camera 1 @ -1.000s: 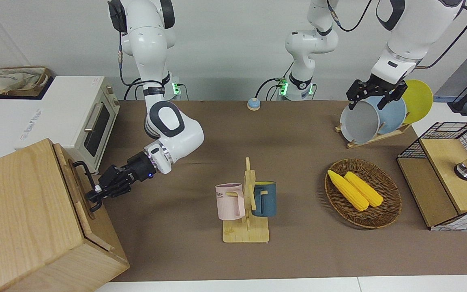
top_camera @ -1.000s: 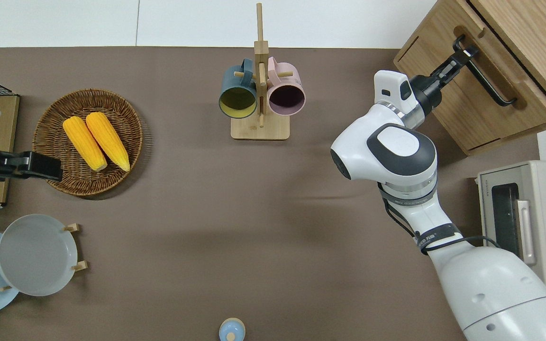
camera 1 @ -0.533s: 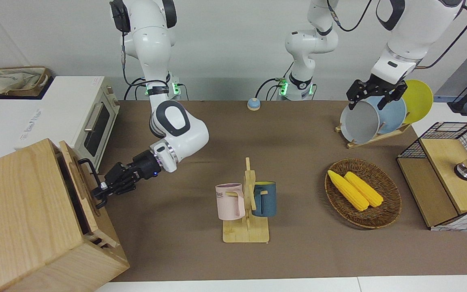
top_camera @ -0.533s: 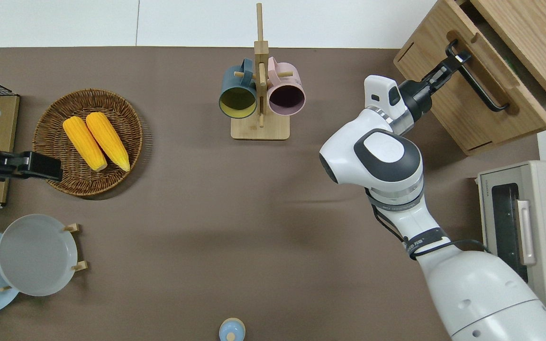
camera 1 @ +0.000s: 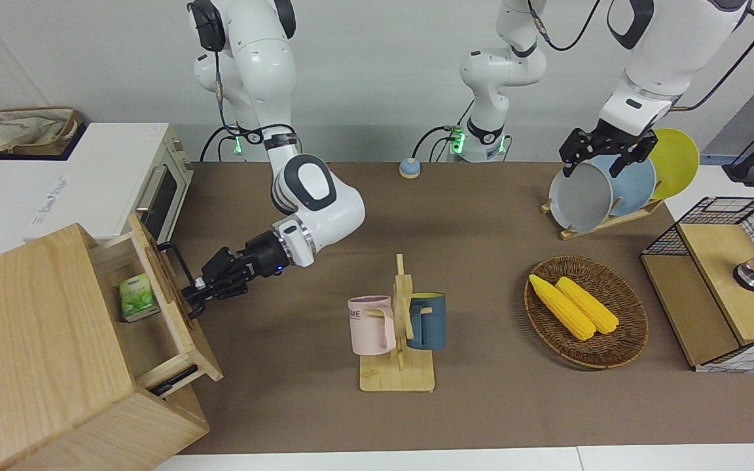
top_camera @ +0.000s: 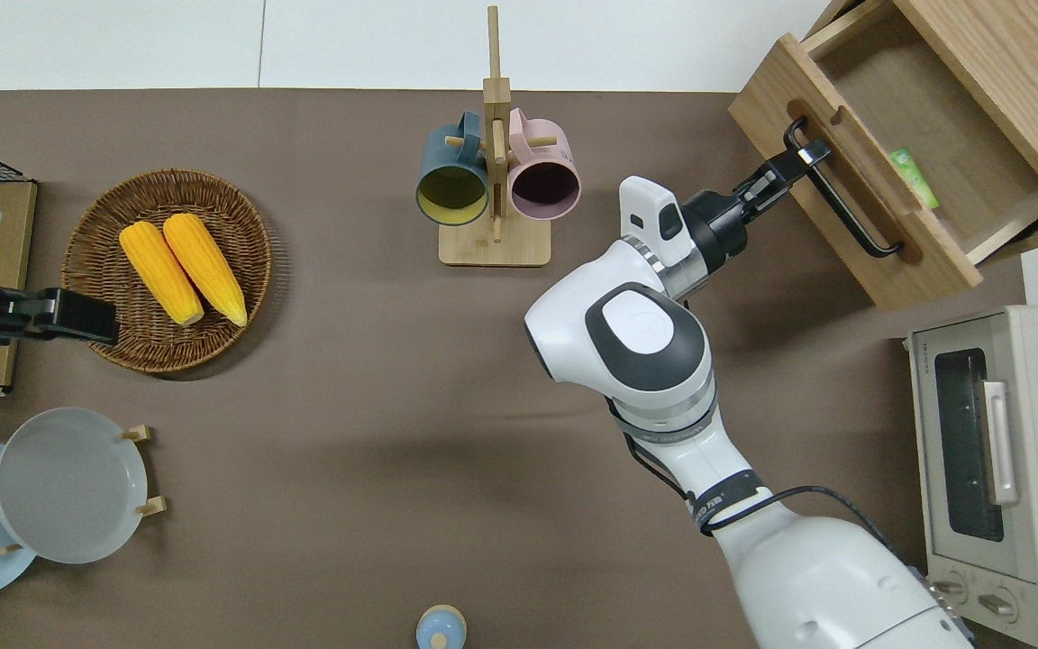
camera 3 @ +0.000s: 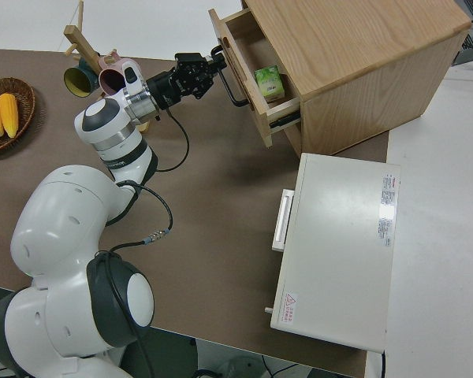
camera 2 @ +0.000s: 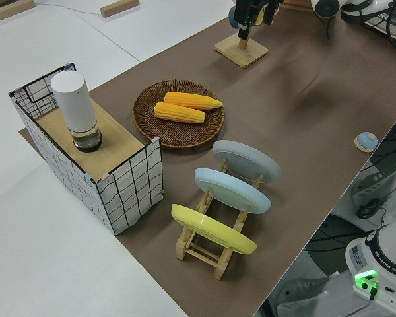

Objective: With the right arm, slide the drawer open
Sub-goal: 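Pull the drawer fully open toward the robot with the right gripper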

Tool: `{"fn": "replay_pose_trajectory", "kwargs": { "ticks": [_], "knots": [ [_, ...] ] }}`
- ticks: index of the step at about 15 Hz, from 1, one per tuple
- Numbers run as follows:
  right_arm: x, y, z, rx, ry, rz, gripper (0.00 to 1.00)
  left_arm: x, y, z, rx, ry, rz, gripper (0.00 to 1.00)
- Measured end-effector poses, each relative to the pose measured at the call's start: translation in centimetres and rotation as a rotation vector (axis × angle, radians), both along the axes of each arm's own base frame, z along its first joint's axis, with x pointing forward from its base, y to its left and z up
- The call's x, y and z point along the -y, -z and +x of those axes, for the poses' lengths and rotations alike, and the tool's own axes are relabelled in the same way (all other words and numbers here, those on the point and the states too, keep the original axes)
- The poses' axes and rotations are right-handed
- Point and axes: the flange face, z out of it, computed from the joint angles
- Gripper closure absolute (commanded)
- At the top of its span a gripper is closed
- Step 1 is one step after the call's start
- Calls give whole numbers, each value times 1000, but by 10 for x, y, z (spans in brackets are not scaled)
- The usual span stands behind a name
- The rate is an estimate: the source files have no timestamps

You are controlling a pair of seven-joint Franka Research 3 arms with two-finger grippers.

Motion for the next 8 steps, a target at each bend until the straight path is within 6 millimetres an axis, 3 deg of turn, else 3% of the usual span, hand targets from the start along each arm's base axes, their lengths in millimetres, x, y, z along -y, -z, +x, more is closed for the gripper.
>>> {"fn": "replay_pose_trajectory", "kwargs": {
  "ticks": [8],
  "knots": [
    [-71,-2,-45,-6,24,40,1000,0,0,0,0,0,0,7]
  ]
}}
